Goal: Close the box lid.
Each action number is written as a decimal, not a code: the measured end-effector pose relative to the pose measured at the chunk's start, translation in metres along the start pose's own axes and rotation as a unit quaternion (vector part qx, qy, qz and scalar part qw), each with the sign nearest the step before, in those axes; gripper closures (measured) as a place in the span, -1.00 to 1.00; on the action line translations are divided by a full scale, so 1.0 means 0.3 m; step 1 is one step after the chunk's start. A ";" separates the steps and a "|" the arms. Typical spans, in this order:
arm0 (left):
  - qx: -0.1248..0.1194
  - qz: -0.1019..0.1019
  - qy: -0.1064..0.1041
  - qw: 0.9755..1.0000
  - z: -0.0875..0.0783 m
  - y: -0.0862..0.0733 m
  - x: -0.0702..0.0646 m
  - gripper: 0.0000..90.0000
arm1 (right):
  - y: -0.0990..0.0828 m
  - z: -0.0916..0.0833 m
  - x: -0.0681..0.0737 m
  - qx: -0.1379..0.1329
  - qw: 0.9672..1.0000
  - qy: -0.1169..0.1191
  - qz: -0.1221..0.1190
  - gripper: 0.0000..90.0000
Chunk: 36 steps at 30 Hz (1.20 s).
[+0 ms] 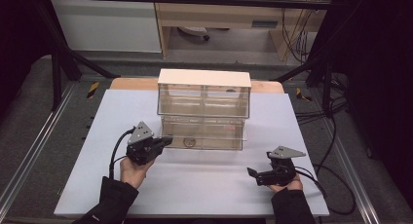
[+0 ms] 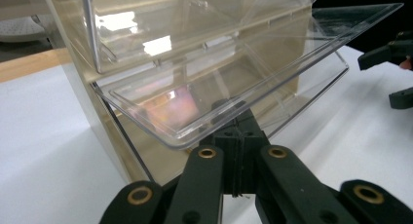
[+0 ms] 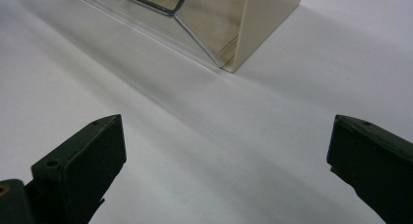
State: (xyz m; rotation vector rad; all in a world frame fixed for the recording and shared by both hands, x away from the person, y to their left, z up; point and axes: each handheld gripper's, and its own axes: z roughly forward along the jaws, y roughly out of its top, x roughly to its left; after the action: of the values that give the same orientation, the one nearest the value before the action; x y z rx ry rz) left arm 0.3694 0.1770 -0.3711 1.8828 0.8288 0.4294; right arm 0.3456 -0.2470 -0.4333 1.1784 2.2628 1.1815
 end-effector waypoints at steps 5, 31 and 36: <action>0.003 -0.001 -0.001 1.000 0.000 -0.008 -0.001 0.99 | 0.000 0.001 -0.001 -0.001 1.000 -0.001 -0.002 -0.97; 0.037 0.000 -0.003 0.999 0.024 -0.051 -0.006 0.99 | -0.004 0.005 -0.008 0.007 1.000 -0.006 -0.006 -0.97; 0.042 -0.001 -0.005 0.999 0.027 -0.056 -0.008 0.99 | -0.005 0.006 -0.009 0.008 1.000 -0.007 -0.004 -0.97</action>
State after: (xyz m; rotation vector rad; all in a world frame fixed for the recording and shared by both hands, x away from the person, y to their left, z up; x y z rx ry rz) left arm 0.3665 0.1746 -0.3896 1.9595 0.8534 0.3880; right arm 0.3475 -0.2487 -0.4357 1.1790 2.2690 1.1506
